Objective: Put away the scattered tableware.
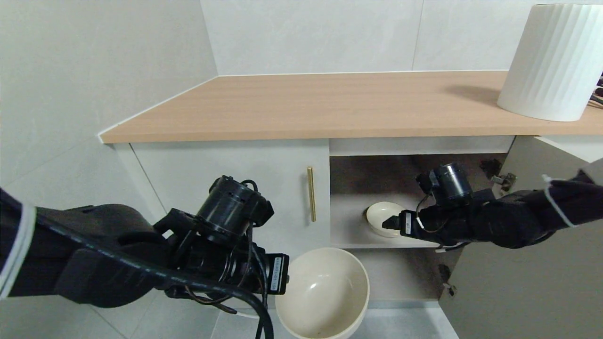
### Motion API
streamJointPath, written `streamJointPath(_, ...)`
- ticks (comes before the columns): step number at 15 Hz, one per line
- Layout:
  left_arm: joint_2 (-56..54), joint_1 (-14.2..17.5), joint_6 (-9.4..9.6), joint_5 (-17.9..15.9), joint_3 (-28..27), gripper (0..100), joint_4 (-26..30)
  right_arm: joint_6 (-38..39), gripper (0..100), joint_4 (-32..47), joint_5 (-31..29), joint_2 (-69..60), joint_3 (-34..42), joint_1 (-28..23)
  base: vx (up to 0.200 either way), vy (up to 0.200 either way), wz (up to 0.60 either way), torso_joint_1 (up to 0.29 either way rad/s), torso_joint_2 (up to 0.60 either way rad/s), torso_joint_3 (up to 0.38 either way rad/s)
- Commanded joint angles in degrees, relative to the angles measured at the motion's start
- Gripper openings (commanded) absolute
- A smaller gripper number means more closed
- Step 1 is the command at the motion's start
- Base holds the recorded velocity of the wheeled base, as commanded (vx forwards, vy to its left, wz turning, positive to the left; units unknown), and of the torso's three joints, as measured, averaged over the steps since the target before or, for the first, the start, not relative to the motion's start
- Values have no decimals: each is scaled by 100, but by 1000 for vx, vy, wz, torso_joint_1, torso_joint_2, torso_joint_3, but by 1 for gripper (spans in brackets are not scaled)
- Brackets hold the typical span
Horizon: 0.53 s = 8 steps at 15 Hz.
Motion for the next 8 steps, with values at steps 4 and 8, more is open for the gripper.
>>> streamJointPath(4, 624, -146, -12, 480, -95, 0, 3, -241, 100, 1807, 1161, -2215, 251, 1329, 0, 0, 0, 0, 0, 0)
streamJointPath(8, 571, -383, -12, 858, -68, 0, 3, -408, 100, 2255, 924, -1810, 278, 1944, 0, 0, 0, 0, 0, 0)
